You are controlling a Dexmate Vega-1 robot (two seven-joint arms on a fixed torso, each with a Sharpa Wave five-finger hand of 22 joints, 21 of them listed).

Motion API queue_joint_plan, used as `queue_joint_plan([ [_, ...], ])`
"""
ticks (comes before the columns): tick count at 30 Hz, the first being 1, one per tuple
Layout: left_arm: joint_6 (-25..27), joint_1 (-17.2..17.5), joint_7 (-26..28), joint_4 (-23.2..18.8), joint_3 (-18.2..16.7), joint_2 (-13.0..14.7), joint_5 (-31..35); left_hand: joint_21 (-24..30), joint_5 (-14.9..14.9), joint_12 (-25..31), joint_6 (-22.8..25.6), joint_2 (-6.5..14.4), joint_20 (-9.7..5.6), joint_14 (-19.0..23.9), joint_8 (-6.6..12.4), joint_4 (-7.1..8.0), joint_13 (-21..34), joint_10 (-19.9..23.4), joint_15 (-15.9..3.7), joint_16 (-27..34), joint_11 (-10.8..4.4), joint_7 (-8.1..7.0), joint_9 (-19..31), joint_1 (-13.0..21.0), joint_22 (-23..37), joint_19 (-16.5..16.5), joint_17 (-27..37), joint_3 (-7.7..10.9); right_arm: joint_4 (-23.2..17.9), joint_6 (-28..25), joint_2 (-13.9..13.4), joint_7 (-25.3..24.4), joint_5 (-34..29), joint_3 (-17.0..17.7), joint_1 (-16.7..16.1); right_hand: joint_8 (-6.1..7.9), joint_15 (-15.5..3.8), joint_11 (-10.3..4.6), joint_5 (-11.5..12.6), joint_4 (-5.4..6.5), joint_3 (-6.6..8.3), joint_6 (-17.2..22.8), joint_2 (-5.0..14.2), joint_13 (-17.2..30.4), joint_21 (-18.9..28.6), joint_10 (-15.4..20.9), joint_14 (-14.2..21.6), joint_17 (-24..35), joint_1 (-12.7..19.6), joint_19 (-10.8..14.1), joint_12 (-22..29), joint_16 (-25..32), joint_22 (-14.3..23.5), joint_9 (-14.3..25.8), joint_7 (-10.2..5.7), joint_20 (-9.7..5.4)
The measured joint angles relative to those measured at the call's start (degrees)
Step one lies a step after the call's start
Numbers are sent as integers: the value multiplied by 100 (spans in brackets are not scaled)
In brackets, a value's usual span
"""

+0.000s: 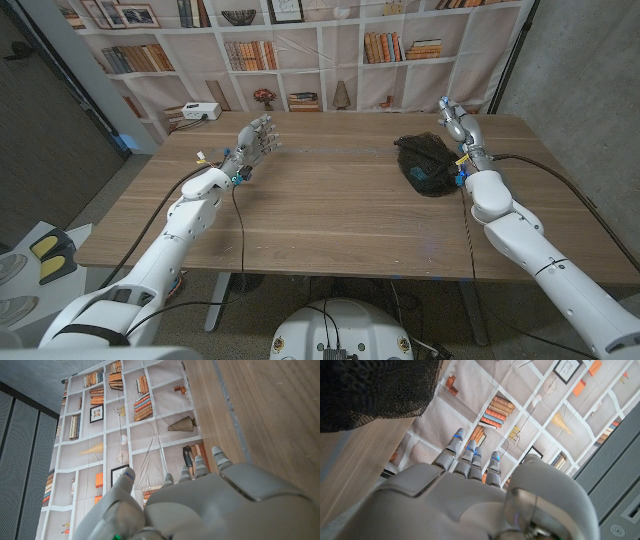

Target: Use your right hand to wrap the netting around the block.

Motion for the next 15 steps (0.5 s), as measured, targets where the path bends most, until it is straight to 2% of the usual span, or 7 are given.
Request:
queue_joint_plan([
  [9,-74,-127,-274,207,-48,79,-77,0,0,0,0,0,0,-10,0,0,0,0,-10,0,0,0,0,0,-8,0,0,0,128,605,372,450,994,251,-148,21,41,53,-44,-5,-54,166,-50,-39,-21,114,84,-87,-155,52,0,0,-15,0,82,-9],
  [15,-154,-276,-609,488,-60,123,-117,0,0,0,0,0,0,-10,0,0,0,0,-10,-23,0,0,0,0,-8,0,0,0,133,714,597,498,1349,393,-239,44,64,81,-44,1,-95,214,-24,-65,-64,204,186,-164,-278,51,0,0,-15,-16,134,53],
])
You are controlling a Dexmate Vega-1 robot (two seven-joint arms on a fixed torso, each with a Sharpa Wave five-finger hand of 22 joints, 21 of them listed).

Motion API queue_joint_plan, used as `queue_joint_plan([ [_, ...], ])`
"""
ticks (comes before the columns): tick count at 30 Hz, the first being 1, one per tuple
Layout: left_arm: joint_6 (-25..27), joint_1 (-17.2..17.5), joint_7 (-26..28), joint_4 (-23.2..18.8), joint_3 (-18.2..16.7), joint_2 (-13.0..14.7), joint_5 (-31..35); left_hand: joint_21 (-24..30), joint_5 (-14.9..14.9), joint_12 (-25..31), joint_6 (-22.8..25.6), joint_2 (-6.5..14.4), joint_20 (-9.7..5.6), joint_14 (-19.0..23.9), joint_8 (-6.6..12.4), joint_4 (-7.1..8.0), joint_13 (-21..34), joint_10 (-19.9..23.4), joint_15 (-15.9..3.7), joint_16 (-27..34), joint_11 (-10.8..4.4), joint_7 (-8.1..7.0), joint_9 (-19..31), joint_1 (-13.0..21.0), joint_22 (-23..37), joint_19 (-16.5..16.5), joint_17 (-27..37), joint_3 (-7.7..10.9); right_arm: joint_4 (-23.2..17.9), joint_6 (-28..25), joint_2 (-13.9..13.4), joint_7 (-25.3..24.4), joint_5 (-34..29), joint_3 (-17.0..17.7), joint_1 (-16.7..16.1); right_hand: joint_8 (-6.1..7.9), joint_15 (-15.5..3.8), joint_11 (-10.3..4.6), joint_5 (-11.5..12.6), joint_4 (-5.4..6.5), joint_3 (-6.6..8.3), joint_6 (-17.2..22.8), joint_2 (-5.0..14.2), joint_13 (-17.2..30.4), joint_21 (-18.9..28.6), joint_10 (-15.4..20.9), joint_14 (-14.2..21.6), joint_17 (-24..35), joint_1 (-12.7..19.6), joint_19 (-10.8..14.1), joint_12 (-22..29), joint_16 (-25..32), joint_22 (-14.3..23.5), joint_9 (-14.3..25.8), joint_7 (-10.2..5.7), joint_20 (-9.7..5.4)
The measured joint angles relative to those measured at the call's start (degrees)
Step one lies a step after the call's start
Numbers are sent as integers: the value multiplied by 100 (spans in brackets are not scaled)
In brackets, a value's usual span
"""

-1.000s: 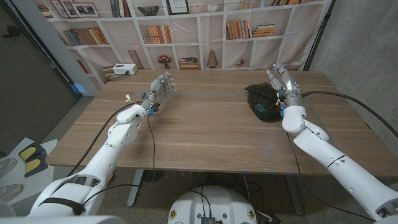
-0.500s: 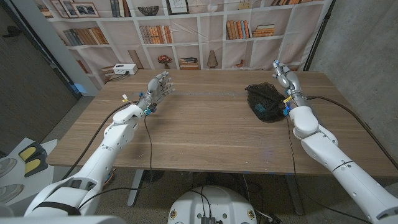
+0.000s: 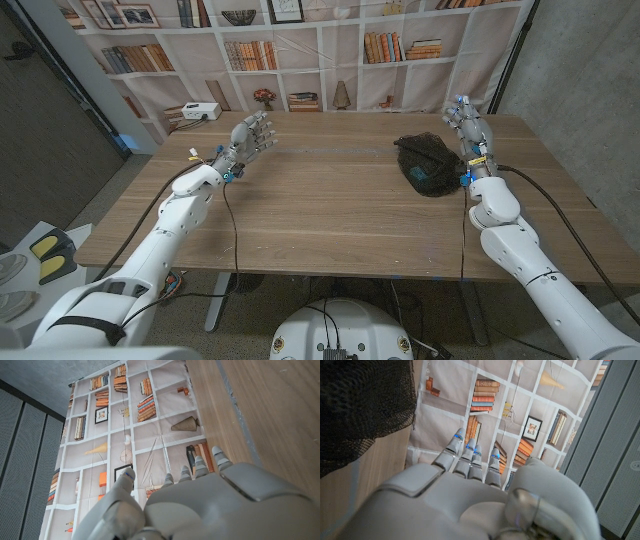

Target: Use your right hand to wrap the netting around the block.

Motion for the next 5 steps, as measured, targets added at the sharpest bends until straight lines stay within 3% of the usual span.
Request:
queue_joint_plan([
  [5,-40,-111,-202,269,-24,19,-38,0,0,0,0,0,0,0,0,0,0,0,0,0,0,0,0,0,0,0,0,0,-174,-46,110,-223,32,47,-83,-13,-15,-1,0,-23,-23,18,0,-27,-22,-1,-17,-63,-91,-75,-55,-46,0,0,18,74],
])
